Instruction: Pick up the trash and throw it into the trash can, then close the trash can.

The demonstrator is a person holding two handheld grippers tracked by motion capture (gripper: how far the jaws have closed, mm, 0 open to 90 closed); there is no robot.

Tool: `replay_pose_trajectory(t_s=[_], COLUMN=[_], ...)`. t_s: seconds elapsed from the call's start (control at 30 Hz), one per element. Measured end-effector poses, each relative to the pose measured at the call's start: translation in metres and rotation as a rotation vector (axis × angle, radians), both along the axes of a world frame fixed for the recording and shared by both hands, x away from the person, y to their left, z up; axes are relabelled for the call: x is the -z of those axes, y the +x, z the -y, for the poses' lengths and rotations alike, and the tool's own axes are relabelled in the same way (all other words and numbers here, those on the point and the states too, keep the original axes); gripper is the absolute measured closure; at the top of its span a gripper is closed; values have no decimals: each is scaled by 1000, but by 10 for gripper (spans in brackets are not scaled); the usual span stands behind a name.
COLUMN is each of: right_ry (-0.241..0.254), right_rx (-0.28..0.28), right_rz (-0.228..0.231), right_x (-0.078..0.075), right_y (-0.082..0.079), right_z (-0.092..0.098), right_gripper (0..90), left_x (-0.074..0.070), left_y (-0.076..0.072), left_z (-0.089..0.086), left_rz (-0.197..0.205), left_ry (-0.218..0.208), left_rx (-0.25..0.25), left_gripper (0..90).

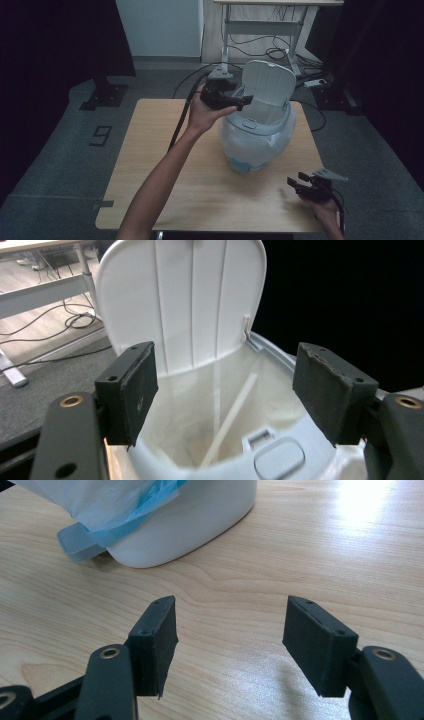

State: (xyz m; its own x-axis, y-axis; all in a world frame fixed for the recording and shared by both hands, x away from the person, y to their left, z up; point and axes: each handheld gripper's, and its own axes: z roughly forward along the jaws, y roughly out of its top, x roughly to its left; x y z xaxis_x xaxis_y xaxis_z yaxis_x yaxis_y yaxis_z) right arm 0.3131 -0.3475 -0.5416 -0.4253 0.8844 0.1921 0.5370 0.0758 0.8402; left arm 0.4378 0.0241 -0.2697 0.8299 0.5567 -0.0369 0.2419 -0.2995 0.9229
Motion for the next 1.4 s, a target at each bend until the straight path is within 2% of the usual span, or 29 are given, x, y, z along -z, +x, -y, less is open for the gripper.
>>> replay_pose_trajectory(t_s=[0.13, 0.3, 0.43, 0.6, 0.8, 1.03, 1.17, 1.3, 1.4], right_ry=[0, -2, -6, -12, -13, -9, 11, 40, 51], right_rx=[3, 2, 0, -1, 0, 26, 36, 58, 50], right_rz=[1, -2, -3, -4, -6, 12, 35, 83, 110], right_x=[0, -1, 0, 0, 0, -5, -14, -32, -49], right_y=[0, 0, -1, 0, 0, 1, 1, 4, 7], right_z=[0, -1, -1, -3, -4, 0, 3, 4, 5], right_gripper=[378, 378, 378, 377, 376, 368, 353, 332, 329], left_x=[9, 25, 36, 52, 71, 84, 90, 97, 109], left_y=[-11, -28, -35, -48, -52, -54, -54, -56, -58], left_z=[-16, -40, -56, -79, -100, -109, -113, -119, -122], left_rz=[-8, 1, -19, -21, -54, -67, -74, -89, -105], left_ry=[-3, -8, 9, 1, 12, 14, 18, 13, 13], left_rx=[3, -7, -9, -25, -51, -70, -76, -80, -87], left_gripper=[252, 252, 253, 254, 257, 262, 263, 267, 267])
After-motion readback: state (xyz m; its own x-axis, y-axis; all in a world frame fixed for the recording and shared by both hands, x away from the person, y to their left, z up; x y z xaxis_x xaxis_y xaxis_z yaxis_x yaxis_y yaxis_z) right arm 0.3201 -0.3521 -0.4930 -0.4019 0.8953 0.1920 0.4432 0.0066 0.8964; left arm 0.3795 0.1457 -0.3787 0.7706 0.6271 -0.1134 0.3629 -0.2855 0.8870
